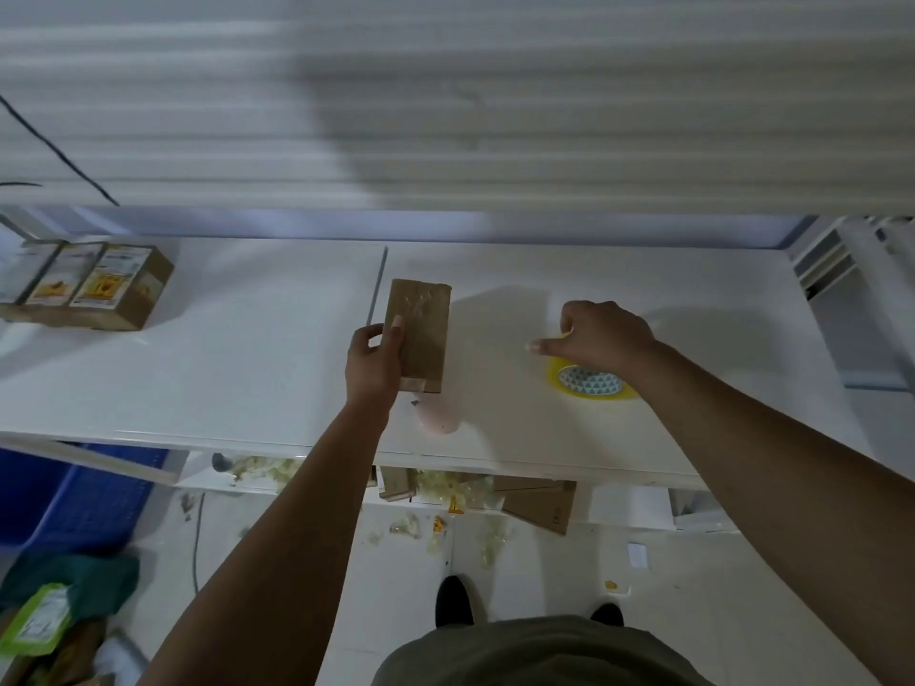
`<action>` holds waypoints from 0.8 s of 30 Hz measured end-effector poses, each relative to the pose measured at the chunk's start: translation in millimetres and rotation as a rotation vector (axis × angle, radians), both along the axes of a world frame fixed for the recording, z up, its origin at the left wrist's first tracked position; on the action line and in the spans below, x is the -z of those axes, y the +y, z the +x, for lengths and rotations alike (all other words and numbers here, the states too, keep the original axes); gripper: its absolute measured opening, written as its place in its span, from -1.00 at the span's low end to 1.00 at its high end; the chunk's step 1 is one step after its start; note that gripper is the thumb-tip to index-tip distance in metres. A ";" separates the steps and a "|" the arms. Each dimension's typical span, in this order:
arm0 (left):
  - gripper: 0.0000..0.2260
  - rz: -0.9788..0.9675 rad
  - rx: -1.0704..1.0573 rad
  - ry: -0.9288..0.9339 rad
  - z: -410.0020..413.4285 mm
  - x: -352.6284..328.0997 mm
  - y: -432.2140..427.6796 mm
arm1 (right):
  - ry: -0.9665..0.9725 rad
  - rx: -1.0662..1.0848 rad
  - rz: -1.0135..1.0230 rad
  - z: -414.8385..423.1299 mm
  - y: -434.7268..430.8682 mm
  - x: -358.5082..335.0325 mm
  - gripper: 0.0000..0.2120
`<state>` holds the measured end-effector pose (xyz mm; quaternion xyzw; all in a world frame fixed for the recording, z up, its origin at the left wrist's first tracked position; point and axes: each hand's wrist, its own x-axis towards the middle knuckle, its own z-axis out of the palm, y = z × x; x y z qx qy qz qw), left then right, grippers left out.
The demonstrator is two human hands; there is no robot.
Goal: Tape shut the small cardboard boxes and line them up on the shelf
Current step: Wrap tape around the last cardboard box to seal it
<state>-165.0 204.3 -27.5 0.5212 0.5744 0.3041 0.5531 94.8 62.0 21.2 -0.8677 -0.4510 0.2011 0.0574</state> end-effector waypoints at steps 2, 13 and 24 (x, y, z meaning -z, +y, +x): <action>-0.51 -0.015 0.005 0.015 -9.1 4.7 11.3 | -0.007 0.013 0.057 -10.7 10.6 1.7 -0.43; -0.49 -0.078 0.086 0.029 -45.9 24.9 29.3 | -0.169 -0.144 0.552 -79.8 28.1 4.6 -0.80; -0.50 -0.126 0.154 -0.021 -50.7 32.9 32.8 | -0.230 -0.168 0.057 -183.5 22.4 63.6 -0.57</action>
